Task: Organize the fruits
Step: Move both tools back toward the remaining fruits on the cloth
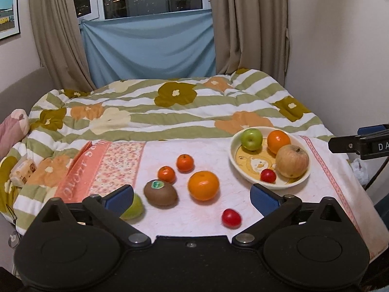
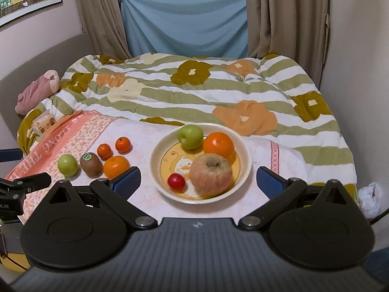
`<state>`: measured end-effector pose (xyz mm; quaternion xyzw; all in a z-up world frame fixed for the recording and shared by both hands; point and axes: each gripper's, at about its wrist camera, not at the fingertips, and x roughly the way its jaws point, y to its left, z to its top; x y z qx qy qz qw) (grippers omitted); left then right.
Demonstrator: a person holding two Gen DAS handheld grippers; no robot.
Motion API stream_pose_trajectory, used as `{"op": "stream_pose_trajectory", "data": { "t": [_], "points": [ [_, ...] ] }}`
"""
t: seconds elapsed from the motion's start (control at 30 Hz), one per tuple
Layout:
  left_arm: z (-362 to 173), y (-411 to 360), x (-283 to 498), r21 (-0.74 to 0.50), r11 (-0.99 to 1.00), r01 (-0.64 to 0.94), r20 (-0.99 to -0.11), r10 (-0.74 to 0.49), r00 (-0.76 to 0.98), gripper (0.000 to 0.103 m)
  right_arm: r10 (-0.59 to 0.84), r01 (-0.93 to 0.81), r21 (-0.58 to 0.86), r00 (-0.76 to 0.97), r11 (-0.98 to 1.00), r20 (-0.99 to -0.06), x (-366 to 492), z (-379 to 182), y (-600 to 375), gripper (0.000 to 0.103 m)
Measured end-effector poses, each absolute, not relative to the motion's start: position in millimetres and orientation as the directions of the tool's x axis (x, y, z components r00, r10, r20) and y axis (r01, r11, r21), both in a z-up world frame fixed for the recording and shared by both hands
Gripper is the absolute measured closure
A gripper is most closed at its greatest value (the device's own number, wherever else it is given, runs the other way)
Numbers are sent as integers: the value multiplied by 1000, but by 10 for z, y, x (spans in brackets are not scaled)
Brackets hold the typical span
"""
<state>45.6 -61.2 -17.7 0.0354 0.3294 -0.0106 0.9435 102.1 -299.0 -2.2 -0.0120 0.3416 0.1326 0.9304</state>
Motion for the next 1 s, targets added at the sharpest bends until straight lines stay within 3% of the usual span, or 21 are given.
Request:
{"op": "stream_pose_trajectory", "data": {
  "t": [0.57,0.77,1.0],
  "points": [
    [-402,461,565,79,987,140,-667,-52,743,0,174,-105,140,689,985,-704,839,-287,-1856,0],
    [-611,630,736,168,961,219,-652,-58,756,0,137,-62,129,681,990,-719,929,-493,-1484,0],
    [-925,744,1039,158,932,325,-678,-137,722,1,101,14,147,667,989,-738,1109,-784,-1233,0]
  ]
}}
